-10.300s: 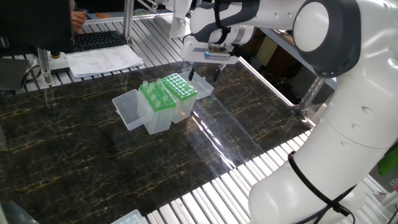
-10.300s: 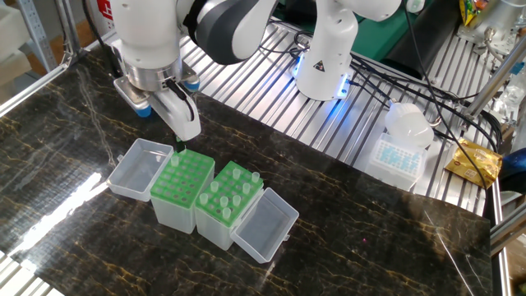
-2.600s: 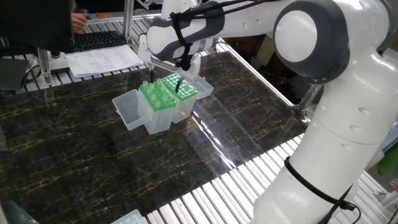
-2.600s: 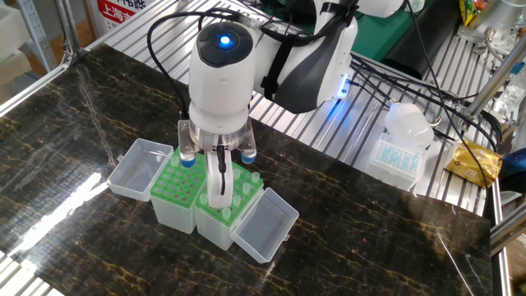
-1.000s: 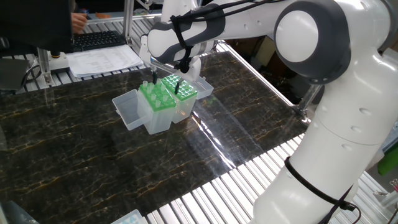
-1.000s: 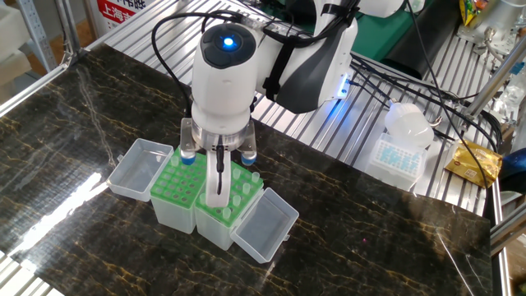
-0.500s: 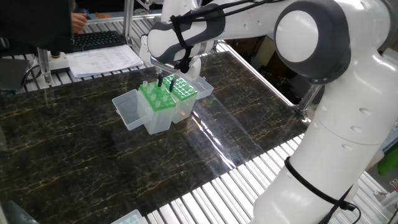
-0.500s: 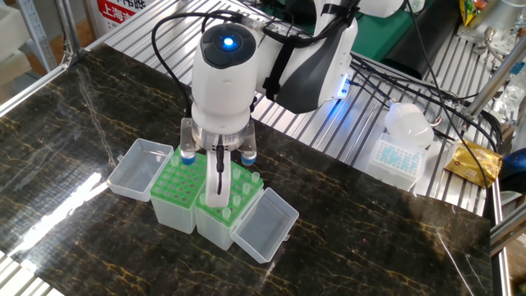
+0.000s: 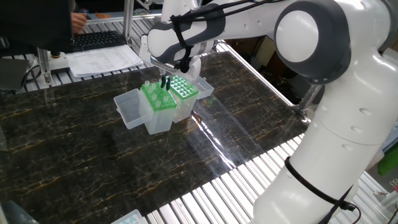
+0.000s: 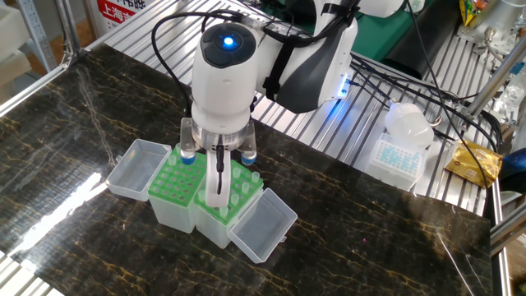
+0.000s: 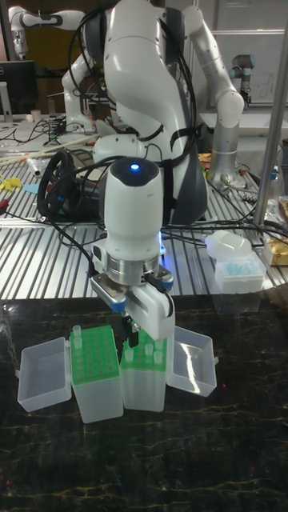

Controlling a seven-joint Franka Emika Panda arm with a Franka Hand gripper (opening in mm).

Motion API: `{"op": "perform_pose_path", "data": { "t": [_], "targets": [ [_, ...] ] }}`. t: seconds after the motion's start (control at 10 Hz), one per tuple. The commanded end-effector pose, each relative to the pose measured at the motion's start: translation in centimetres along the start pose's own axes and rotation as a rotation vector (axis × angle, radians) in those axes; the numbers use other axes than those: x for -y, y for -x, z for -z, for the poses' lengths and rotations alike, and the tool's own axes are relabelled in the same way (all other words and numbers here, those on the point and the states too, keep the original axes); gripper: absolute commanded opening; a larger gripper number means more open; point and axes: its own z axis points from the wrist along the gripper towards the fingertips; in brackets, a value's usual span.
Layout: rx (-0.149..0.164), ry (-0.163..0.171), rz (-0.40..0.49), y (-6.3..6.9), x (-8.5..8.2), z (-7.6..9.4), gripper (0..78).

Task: Transfer all large pipette tips from one holder to another

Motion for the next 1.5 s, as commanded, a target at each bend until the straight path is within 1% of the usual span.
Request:
{"op": "perform_pose_path", "data": {
  "t": [0.1,0.3,0.4,0.9,1.0,1.1,1.2,1.4,1.5],
  "targets": [
    [0.002,0.002,0.003,0.0,0.0,0.1,1.4],
    [0.002,0.002,0.003,0.0,0.0,0.1,1.4],
    [-0.014,0.002,0.008,-1.2,-1.1,2.1,1.4],
    [-0.016,-0.002,0.02,-1.5,-1.5,3.0,1.4],
    [-0.012,-0.004,0.053,-1.4,-1.4,3.2,1.4],
    [-0.011,-0.003,0.059,-1.4,-1.4,3.2,1.4],
    [-0.007,-0.005,0.082,-1.4,-1.4,3.3,1.4],
    [-0.007,-0.005,0.107,-1.4,-1.2,3.9,1.4],
    [-0.01,-0.005,0.119,-1.3,-1.0,4.5,1.4]
  ]
}}
